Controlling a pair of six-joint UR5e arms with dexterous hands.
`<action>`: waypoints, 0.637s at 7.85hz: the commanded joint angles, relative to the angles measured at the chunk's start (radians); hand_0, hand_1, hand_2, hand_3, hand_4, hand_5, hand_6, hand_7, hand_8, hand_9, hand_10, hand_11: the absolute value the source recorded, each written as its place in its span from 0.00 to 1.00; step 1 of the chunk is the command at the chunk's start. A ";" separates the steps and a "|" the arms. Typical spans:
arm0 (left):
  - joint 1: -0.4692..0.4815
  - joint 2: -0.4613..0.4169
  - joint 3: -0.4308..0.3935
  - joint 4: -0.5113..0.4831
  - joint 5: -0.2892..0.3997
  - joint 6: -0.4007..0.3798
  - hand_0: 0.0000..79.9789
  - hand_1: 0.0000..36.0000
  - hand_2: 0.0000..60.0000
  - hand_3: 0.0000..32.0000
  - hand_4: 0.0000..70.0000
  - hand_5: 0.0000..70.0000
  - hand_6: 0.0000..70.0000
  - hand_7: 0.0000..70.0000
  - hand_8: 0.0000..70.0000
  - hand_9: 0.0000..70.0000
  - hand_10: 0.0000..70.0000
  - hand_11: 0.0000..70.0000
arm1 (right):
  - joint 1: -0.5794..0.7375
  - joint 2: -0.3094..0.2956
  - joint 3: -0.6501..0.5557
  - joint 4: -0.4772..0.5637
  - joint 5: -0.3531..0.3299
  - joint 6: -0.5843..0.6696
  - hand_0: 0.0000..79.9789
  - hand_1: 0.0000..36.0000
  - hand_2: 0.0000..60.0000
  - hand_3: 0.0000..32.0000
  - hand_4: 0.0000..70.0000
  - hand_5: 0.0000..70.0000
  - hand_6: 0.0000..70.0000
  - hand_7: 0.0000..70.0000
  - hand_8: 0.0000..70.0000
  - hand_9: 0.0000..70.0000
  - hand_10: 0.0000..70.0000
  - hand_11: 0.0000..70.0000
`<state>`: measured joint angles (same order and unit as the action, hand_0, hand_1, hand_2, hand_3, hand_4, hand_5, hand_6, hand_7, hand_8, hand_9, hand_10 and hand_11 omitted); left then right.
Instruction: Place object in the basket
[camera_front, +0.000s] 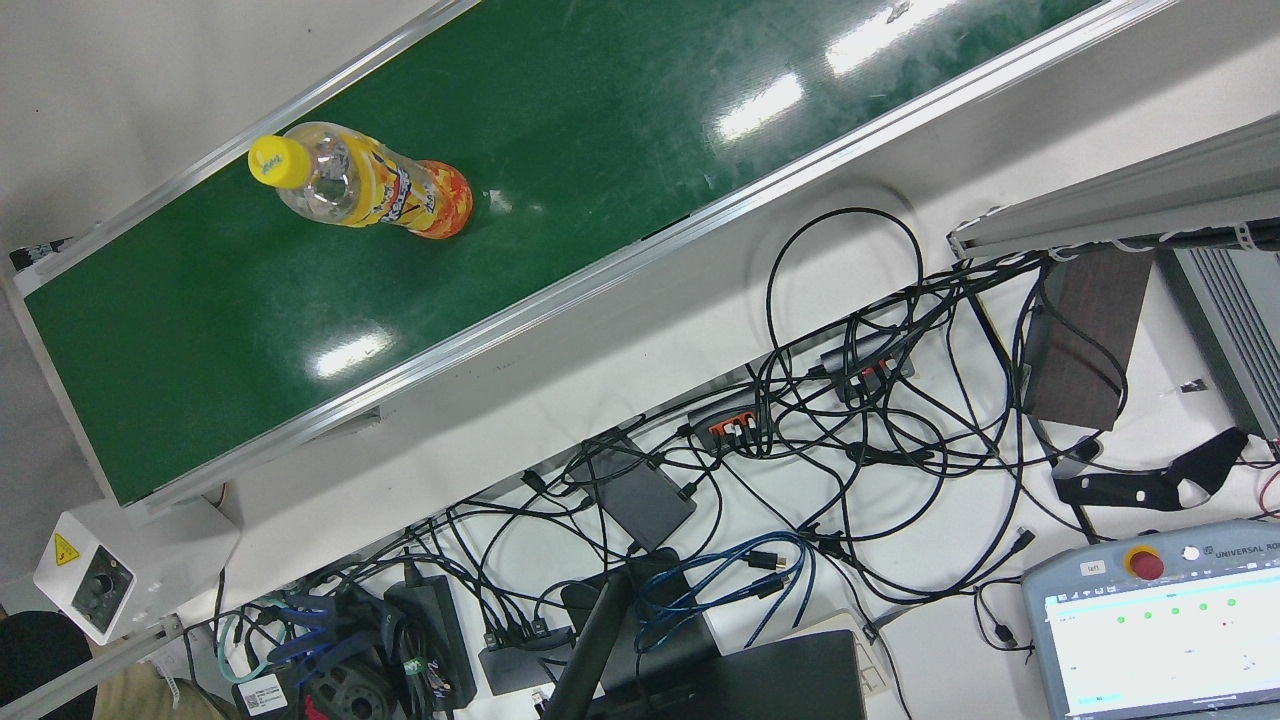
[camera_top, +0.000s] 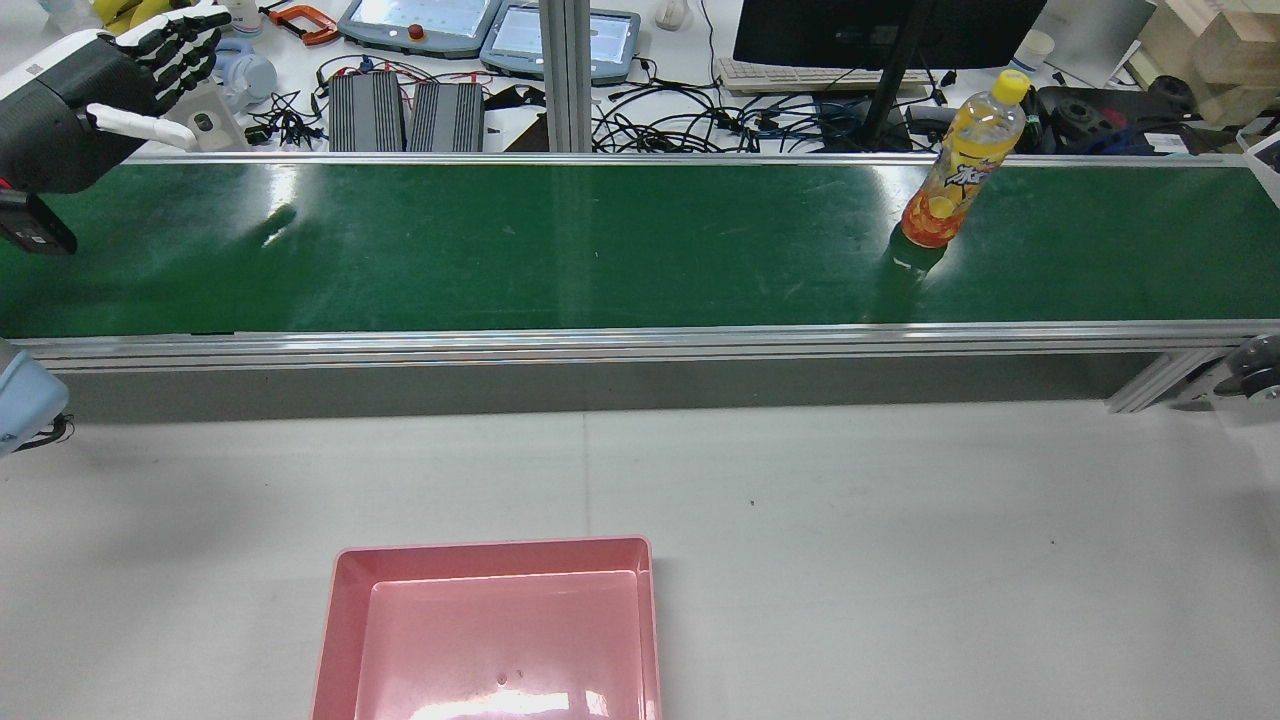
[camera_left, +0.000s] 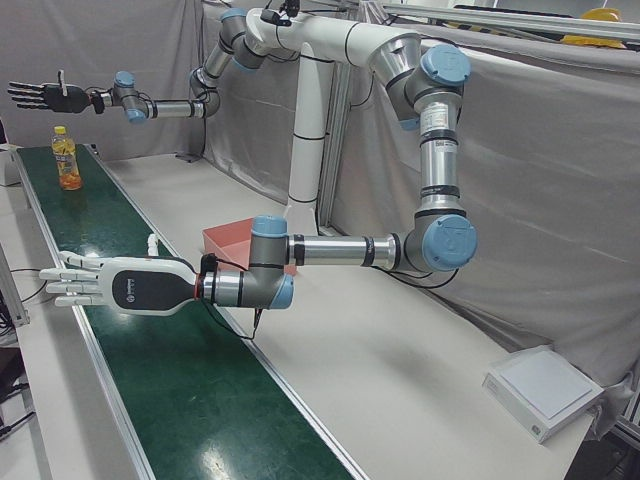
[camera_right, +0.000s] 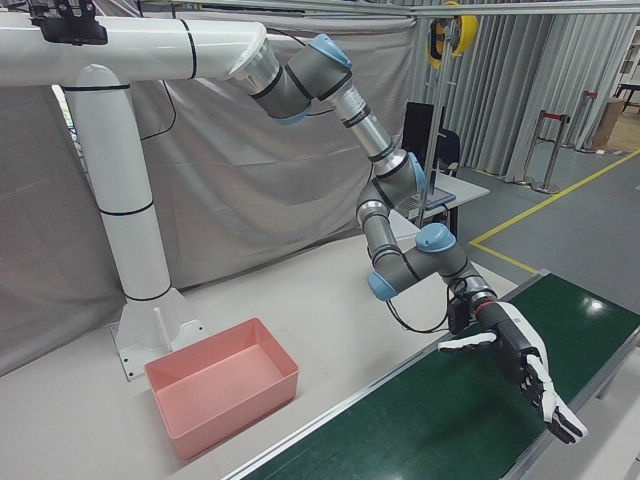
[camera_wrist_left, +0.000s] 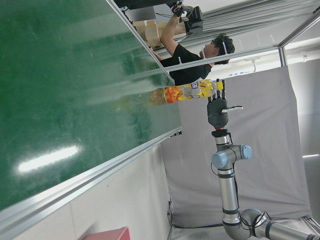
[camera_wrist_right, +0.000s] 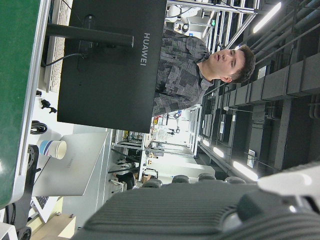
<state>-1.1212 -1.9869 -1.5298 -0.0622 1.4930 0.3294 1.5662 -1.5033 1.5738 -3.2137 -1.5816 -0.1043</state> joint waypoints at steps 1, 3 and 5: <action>-0.008 0.017 -0.012 -0.001 0.000 -0.009 0.69 0.55 0.00 0.00 0.10 0.27 0.00 0.03 0.04 0.00 0.00 0.00 | 0.000 0.000 0.000 0.000 0.000 0.000 0.00 0.00 0.00 0.00 0.00 0.00 0.00 0.00 0.00 0.00 0.00 0.00; -0.011 0.019 -0.027 -0.001 0.000 -0.009 0.69 0.54 0.00 0.00 0.10 0.29 0.00 0.03 0.04 0.00 0.00 0.00 | 0.000 0.000 0.000 0.000 0.000 0.000 0.00 0.00 0.00 0.00 0.00 0.00 0.00 0.00 0.00 0.00 0.00 0.00; -0.016 0.019 -0.032 0.001 0.000 -0.010 0.69 0.53 0.00 0.00 0.10 0.28 0.00 0.03 0.04 0.00 0.00 0.00 | 0.000 0.000 0.000 0.000 0.000 0.000 0.00 0.00 0.00 0.00 0.00 0.00 0.00 0.00 0.00 0.00 0.00 0.00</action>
<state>-1.1321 -1.9690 -1.5555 -0.0628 1.4926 0.3202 1.5662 -1.5033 1.5738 -3.2137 -1.5815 -0.1043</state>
